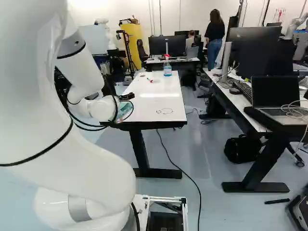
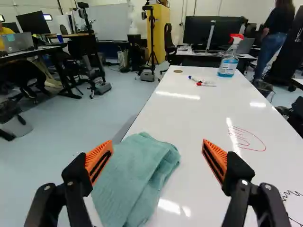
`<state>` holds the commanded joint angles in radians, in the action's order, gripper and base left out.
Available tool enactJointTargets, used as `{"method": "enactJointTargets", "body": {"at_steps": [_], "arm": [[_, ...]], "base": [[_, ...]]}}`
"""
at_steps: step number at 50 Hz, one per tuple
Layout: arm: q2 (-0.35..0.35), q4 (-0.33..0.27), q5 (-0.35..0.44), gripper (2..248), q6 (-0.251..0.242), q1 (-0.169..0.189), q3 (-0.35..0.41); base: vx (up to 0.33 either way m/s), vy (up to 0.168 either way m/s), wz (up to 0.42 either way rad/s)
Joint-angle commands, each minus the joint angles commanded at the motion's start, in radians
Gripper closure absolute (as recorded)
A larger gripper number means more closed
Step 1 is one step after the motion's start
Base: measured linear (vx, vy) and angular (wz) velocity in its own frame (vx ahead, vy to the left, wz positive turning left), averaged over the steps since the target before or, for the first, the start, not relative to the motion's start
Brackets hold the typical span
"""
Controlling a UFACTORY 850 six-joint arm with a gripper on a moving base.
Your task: Clean the table with the green towel
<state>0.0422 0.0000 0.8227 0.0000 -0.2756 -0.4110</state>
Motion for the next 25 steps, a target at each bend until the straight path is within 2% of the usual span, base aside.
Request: {"method": "enactJointTargets", "body": {"at_steps": [25], "arm": [[-0.089, 0.0, -0.098, 3, 0.0, -0.054, -0.09]], "base": [[0.0, 0.0, 0.0]]}}
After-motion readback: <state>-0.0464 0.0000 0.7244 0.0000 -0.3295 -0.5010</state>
